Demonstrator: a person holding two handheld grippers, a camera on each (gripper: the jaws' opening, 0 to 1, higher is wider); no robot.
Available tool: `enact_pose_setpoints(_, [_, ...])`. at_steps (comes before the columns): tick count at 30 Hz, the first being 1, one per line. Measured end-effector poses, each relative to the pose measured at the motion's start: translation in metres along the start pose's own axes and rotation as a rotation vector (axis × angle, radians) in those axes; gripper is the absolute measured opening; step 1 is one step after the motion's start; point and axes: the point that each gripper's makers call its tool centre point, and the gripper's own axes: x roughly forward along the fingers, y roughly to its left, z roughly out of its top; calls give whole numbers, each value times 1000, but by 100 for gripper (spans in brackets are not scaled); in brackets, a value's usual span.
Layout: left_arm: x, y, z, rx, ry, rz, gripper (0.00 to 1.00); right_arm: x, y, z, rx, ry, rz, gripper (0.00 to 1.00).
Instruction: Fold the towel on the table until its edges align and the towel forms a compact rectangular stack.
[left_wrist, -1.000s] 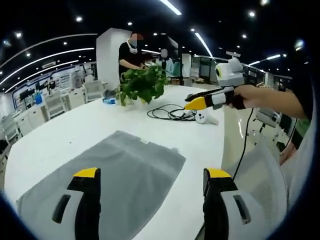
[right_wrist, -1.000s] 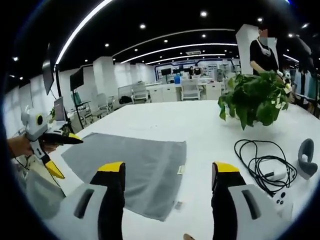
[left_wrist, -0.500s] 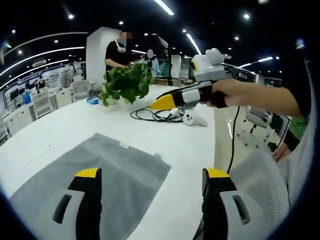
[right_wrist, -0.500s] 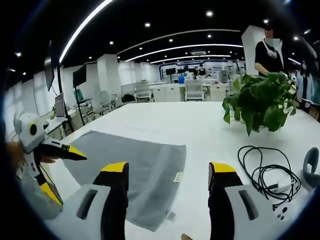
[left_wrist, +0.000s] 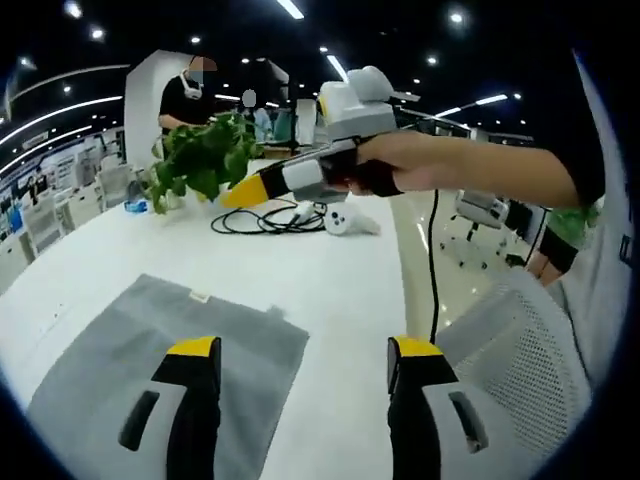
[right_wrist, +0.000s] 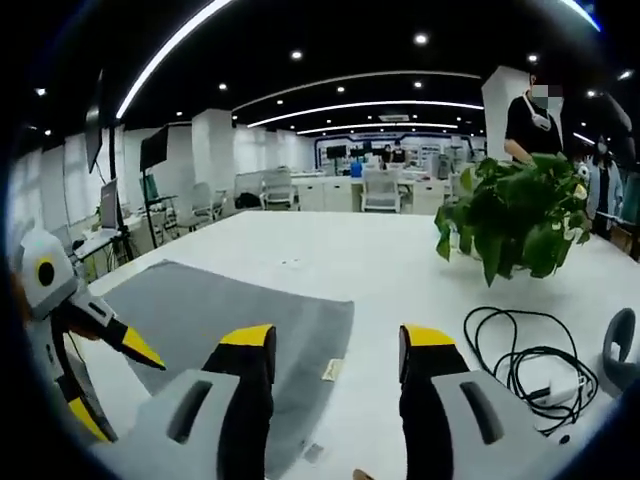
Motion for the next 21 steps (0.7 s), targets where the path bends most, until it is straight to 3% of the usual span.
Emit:
enact_pose_setpoints(13, [39, -3, -14, -3, 31, -54, 50, 29, 5, -18, 2, 58, 35, 46])
enact_pose_setpoints(17, [50, -1, -12, 27, 11, -54, 33, 38, 4, -20, 4, 69, 44, 45])
enact_pose_setpoints(21, [61, -1, -11, 4, 6, -75, 33, 45, 1, -21, 9, 70, 46, 45])
